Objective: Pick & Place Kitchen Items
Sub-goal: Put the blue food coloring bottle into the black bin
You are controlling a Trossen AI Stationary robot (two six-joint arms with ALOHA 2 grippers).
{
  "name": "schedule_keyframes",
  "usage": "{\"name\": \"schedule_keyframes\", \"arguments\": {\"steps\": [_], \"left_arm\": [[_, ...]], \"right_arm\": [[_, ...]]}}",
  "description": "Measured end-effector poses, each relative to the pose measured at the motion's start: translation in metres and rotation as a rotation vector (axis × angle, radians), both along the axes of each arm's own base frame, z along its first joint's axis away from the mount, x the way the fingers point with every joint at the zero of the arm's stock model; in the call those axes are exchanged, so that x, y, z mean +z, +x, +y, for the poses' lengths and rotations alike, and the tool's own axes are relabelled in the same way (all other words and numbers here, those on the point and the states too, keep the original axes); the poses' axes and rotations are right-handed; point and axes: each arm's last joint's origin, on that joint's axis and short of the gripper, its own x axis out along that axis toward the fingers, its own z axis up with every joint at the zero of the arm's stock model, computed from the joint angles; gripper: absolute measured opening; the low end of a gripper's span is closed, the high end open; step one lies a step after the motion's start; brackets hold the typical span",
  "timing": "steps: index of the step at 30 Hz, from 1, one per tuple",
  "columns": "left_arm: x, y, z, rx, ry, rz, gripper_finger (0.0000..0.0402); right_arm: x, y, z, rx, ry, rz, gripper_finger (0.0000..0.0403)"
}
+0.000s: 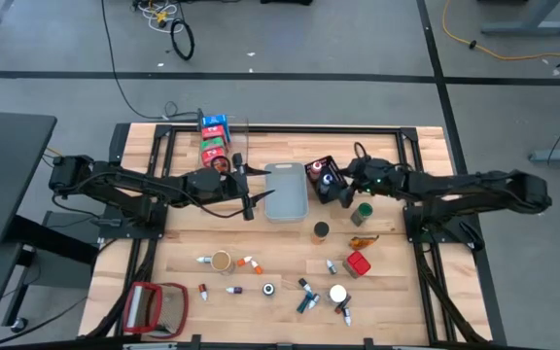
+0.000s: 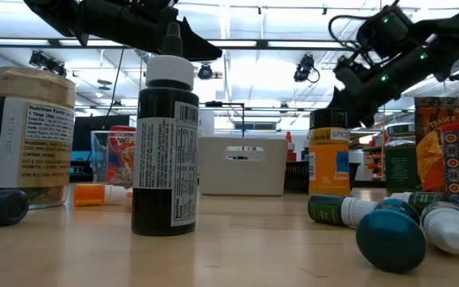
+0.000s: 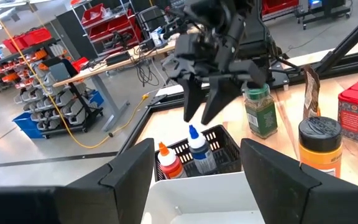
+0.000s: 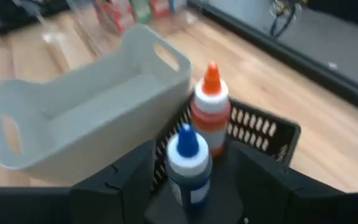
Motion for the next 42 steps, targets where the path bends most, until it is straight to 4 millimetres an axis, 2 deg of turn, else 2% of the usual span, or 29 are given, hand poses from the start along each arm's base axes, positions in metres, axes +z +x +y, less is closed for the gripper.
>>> {"name": "schedule_keyframes", "arguments": {"steps": [8, 19, 25, 29, 42], "left_arm": [[0.0, 0.0, 0.0, 0.003, -0.001, 0.0, 0.0247], [-0.001, 0.0, 0.0, 0.004, -0.002, 0.006, 0.0247], [-0.001, 0.0, 0.0, 0.004, -0.002, 0.007, 0.0247], [-0.001, 0.0, 0.0, 0.004, -0.002, 0.007, 0.0247], [-0.002, 0.0, 0.0, 0.004, -0.002, 0.022, 0.0247]], "right_arm": [[-0.016, 0.009, -0.004, -0.02, -0.021, 0.071, 0.0218], [-0.02, 0.017, -0.007, -0.019, -0.094, 0.065, 0.0271], [-0.029, 0.024, -0.007, 0.042, -0.101, 0.071, 0.0278], [-0.036, 0.026, -0.008, 0.056, -0.101, 0.11, 0.0263], [-0.034, 0.026, -0.009, 0.059, -0.13, 0.101, 0.0167]]}}
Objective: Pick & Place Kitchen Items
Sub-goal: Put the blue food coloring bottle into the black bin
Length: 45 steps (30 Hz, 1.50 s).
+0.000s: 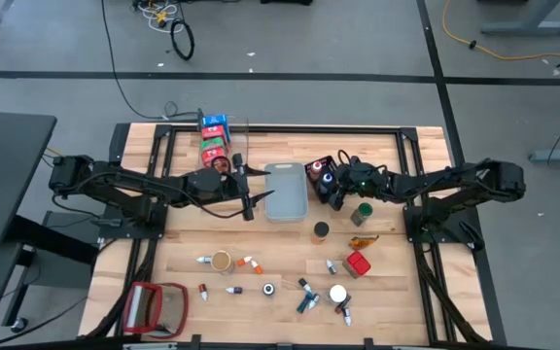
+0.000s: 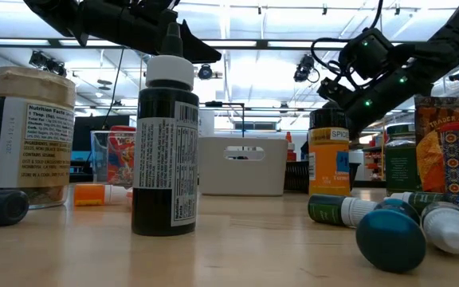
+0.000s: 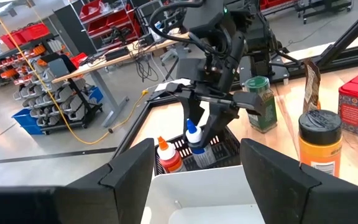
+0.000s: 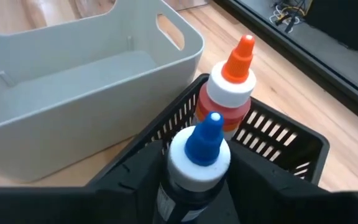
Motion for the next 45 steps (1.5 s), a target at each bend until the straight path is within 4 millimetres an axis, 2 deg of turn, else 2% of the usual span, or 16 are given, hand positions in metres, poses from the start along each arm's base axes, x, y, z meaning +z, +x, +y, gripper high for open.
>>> {"name": "schedule_keyframes", "arguments": {"steps": [5, 10, 15, 21, 24, 29, 45], "left_arm": [[0.0, 0.0, 0.0, 0.0, 0.0, 0.0, 0.0247], [0.0, 0.0, 0.0, 0.0, 0.0, -0.001, 0.0247], [0.0, 0.0, 0.0, 0.0, 0.0, -0.001, 0.0247], [0.0, 0.0, 0.0, 0.0, 0.0, -0.001, 0.0247], [0.0, 0.0, 0.0, 0.0, 0.0, -0.002, 0.0247], [0.0, 0.0, 0.0, -0.004, -0.001, -0.002, 0.0247], [0.0, 0.0, 0.0, -0.004, -0.001, -0.002, 0.0247]], "right_arm": [[0.001, 0.0, 0.0, 0.012, -0.013, -0.002, 0.0137], [0.007, -0.002, 0.001, 0.007, -0.024, -0.015, 0.0131], [0.019, -0.011, -0.001, -0.102, -0.097, -0.02, 0.013], [0.029, -0.011, -0.005, -0.232, -0.153, -0.106, 0.0129], [0.027, -0.009, -0.007, -0.281, -0.159, -0.113, 0.0129], [0.022, 0.0, -0.01, -0.263, -0.154, -0.167, 0.0129], [-0.017, 0.011, -0.03, -0.284, -0.092, -0.119, 0.0132]]}}
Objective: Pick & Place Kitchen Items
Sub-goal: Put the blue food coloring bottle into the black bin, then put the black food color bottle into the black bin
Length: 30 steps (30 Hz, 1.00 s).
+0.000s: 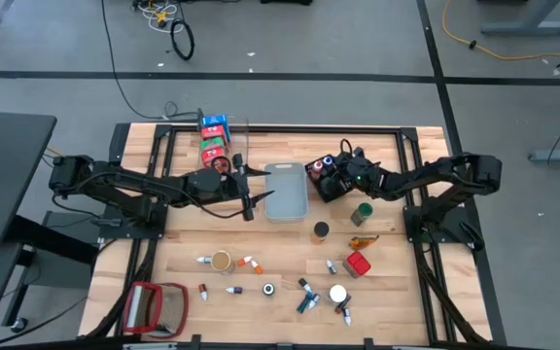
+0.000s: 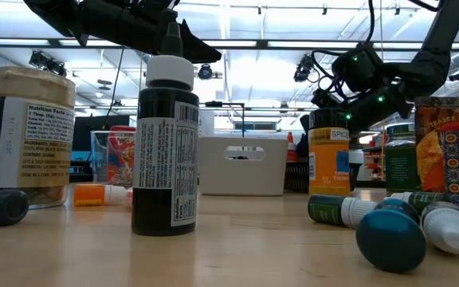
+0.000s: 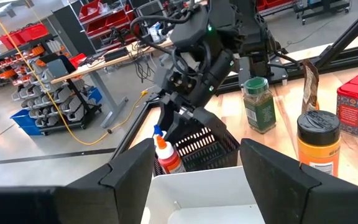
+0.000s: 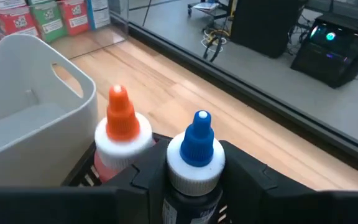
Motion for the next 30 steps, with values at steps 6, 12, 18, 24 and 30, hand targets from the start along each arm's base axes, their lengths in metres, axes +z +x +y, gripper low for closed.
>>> {"name": "schedule_keyframes", "arguments": {"steps": [6, 12, 18, 24, 30], "left_arm": [[0.0, 0.0, 0.0, 0.0, 0.0, 0.0, 0.0247], [0.0, 0.0, 0.0, 0.0, 0.0, 0.001, 0.0247], [0.0, 0.0, 0.0, 0.0, 0.0, 0.001, 0.0247], [-0.002, 0.0, 0.0, 0.007, -0.047, 0.011, 0.0247], [-0.005, -0.001, 0.0, 0.01, -0.069, 0.026, 0.0247]], "right_arm": [[-0.001, 0.001, -0.002, 0.013, -0.016, 0.005, 0.0134], [-0.002, 0.002, -0.001, 0.057, -0.004, 0.004, 0.0162], [0.001, 0.001, -0.001, 0.072, -0.033, 0.02, 0.0207], [0.017, -0.004, 0.001, 0.095, -0.079, 0.015, 0.0235], [0.04, -0.015, 0.009, 0.109, -0.092, 0.006, 0.0238]]}}
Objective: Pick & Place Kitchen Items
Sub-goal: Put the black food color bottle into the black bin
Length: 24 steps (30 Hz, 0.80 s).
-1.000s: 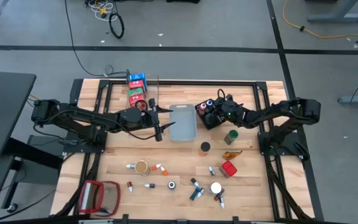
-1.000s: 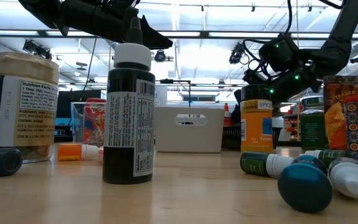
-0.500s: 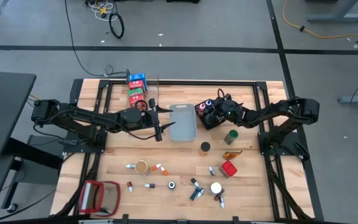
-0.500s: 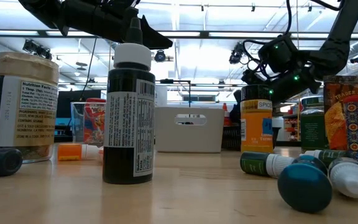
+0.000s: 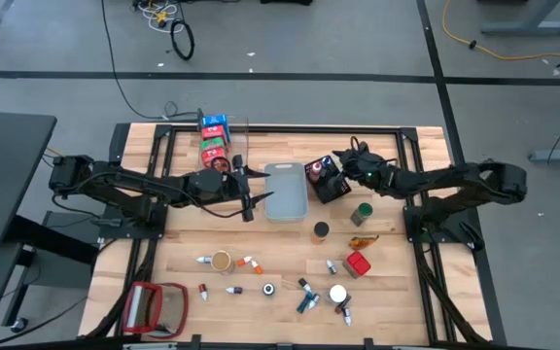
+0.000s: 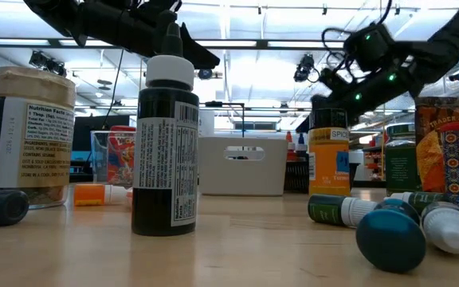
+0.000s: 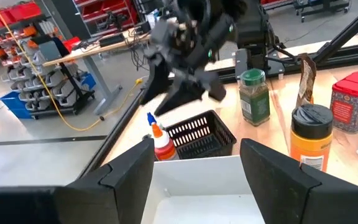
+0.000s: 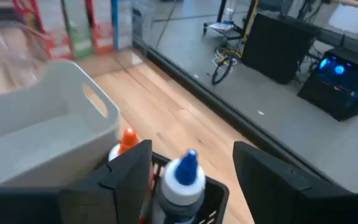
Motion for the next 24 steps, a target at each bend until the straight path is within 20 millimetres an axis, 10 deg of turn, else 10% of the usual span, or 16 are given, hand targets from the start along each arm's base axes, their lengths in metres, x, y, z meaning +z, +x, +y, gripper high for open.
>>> {"name": "schedule_keyframes", "arguments": {"steps": [13, 24], "left_arm": [[0.0, 0.0, -0.021, -0.551, -0.218, -0.003, 0.0247], [0.018, -0.008, -0.092, -0.857, -0.224, -0.119, 0.0247]], "right_arm": [[0.054, -0.008, 0.042, 0.345, -0.033, -0.294, 0.0221], [0.074, -0.004, 0.067, 0.556, -0.047, -0.504, 0.0219]]}}
